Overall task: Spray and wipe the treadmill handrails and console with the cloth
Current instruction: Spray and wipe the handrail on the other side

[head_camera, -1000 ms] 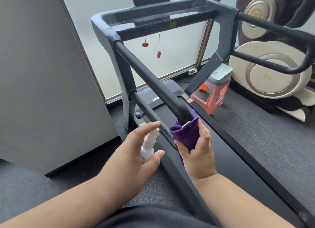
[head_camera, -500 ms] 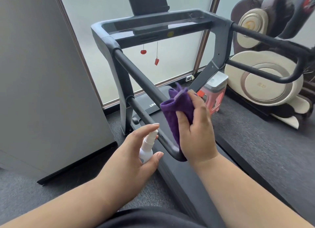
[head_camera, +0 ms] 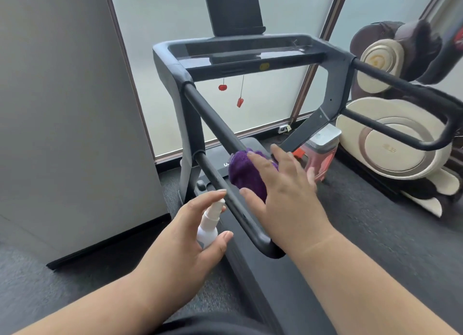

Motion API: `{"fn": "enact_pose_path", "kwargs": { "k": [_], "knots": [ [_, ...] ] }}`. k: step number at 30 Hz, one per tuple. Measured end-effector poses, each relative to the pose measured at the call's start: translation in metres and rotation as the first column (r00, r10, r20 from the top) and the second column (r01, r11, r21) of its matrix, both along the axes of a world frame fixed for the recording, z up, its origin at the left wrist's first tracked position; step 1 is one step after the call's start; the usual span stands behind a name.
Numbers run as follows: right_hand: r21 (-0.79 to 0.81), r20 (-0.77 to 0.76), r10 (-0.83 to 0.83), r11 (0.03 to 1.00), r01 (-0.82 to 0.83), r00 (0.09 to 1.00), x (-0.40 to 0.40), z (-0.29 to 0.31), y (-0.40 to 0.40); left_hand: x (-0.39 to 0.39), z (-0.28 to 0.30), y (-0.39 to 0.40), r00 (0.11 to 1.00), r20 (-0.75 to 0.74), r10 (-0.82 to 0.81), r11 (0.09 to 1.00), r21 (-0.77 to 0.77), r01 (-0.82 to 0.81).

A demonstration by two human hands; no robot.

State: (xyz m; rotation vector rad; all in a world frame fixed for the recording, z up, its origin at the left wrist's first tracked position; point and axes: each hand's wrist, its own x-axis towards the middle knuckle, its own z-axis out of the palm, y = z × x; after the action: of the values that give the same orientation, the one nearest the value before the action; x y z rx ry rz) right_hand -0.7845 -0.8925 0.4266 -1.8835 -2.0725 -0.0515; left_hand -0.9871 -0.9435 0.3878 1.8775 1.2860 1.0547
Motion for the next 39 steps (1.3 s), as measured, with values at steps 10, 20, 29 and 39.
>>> {"fn": "enact_pose_path", "kwargs": {
  "k": [10, 20, 29, 39],
  "knots": [
    [-0.320, -0.034, -0.012, 0.948, 0.001, 0.999, -0.005, 0.005, 0.061, -0.008, 0.000, 0.029, 1.000, -0.010, 0.001, 1.000, -0.011, -0.001],
    [-0.320, 0.271, -0.066, 0.935, 0.154, 0.960, -0.064, 0.008, 0.125, -0.032, 0.009, 0.121, 0.999, 0.042, -0.002, 0.999, 0.049, 0.000],
    [-0.306, 0.340, -0.108, 0.926, 0.219, 0.934, -0.115, 0.009, 0.201, -0.072, 0.005, 0.196, 0.998, 0.050, -0.042, 0.999, 0.026, 0.041],
    [-0.276, 0.356, -0.147, 0.927, 0.254, 0.923, -0.164, 0.011, 0.291, -0.125, 0.006, 0.274, 0.993, 0.068, -0.100, 0.995, 0.012, 0.100]
  ]
}}
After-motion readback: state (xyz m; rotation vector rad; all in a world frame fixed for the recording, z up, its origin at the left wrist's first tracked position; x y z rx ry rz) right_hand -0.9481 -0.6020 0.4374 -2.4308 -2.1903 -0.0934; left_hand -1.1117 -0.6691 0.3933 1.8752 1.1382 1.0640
